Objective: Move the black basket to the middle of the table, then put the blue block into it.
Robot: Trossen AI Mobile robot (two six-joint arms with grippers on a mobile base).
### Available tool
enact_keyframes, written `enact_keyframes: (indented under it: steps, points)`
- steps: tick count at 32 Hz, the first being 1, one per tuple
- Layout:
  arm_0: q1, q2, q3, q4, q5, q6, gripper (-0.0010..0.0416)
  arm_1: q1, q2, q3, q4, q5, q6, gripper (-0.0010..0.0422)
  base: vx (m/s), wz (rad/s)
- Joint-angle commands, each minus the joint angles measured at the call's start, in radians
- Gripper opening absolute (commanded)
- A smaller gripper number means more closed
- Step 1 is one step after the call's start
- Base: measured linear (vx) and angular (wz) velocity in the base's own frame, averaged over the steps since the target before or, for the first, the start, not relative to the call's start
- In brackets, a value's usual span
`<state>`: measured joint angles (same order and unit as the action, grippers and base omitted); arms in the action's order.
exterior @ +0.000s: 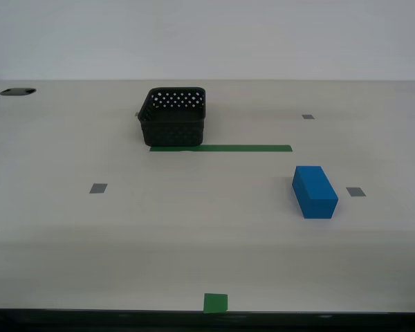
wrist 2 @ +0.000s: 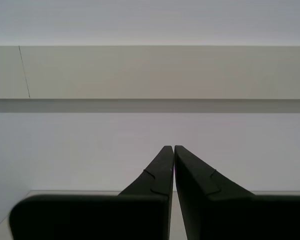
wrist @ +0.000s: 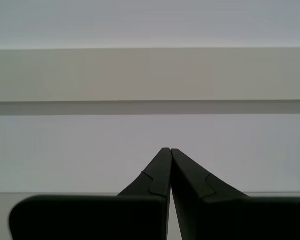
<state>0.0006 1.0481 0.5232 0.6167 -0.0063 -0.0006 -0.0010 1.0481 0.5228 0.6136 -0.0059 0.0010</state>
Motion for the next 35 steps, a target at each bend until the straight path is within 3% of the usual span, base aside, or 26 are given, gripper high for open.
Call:
enact_keyframes:
  steps: [1,35]
  points:
    - [0.0,0.0,0.001,0.003,0.001,0.0,0.0,0.0,0.0,0.0,0.004,-0.001,0.0,0.0,0.0,0.0]
    - [0.0,0.0,0.001,0.003,0.001,0.0,0.0,0.001,0.0,0.0,0.004,-0.001,0.0,0.0,0.0,0.0]
